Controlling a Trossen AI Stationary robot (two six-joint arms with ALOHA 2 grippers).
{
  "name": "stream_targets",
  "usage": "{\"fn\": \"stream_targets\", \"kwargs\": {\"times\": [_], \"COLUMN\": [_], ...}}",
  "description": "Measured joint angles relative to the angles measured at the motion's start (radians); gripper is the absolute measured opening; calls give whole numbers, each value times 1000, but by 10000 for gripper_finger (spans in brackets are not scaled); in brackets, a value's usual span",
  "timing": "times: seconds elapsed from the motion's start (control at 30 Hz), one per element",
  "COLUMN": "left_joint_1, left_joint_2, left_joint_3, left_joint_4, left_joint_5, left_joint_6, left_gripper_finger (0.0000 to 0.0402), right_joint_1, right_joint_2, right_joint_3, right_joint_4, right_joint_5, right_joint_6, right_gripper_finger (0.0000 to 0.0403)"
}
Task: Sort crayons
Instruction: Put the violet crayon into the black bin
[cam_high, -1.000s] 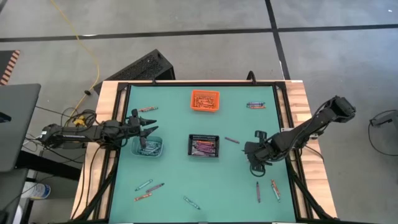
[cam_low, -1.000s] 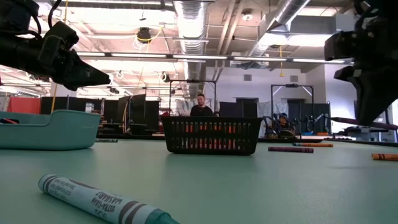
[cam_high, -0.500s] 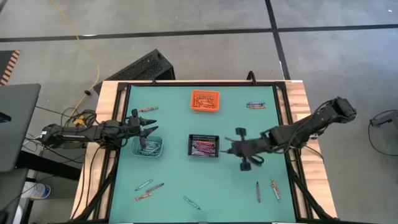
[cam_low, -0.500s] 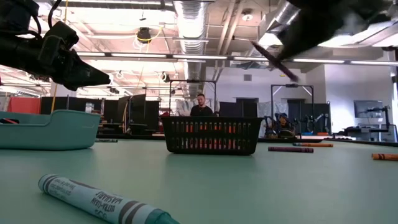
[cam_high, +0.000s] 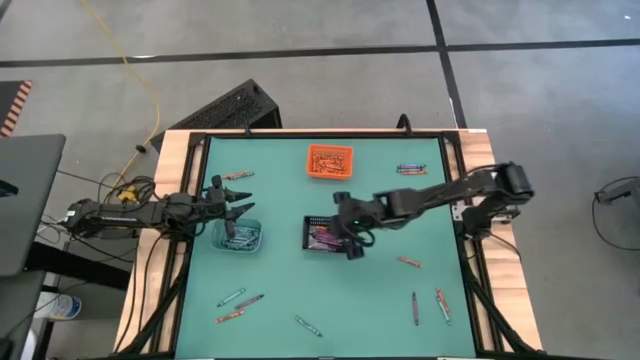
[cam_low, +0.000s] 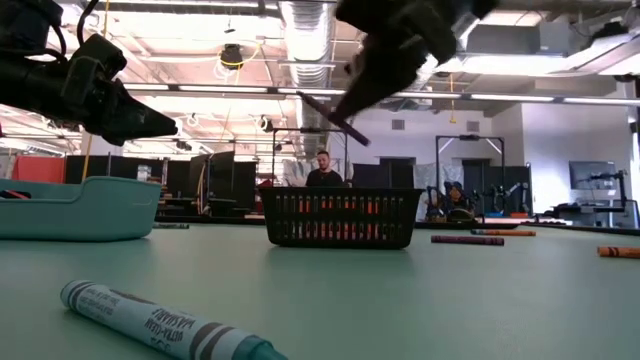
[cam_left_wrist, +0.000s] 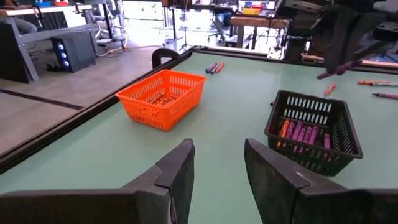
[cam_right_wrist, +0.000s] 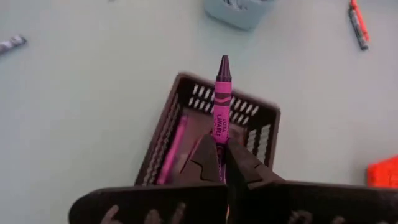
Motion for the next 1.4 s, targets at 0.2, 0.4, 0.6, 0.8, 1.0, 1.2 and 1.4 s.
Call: {"fn": "stream_targets", "kwargs": {"times": [0.2, 0.4, 0.6, 0.8, 1.0, 1.2, 1.4], "left_joint_1": [0, 0, 0, 0, 0, 0, 0], "left_joint_2": [0, 0, 0, 0, 9, 28, 38], "left_joint_3": [0, 0, 0, 0, 0, 0, 0], "left_joint_4": [0, 0, 0, 0, 1, 2, 1], "left_joint_5": [0, 0, 0, 0, 0, 1, 1], "left_joint_6": [0, 0, 0, 0, 0, 0, 0], "left_gripper_finger": [129, 129, 129, 129, 129, 129, 129], "right_joint_1": [-51, -151, -163, -128, -109, -111, -110], "right_joint_2": [96, 98, 106, 164, 230, 246, 245], "right_joint_3": [105, 115, 115, 117, 126, 165, 176], "right_joint_4": [-16, -39, -48, -16, -15, -59, -111], "right_joint_5": [-201, -321, -413, -380, -360, -336, -335], "right_joint_6": [-40, 59, 162, 218, 284, 353, 377], "right_gripper_finger": [4, 4, 4, 4, 4, 9, 10]}}
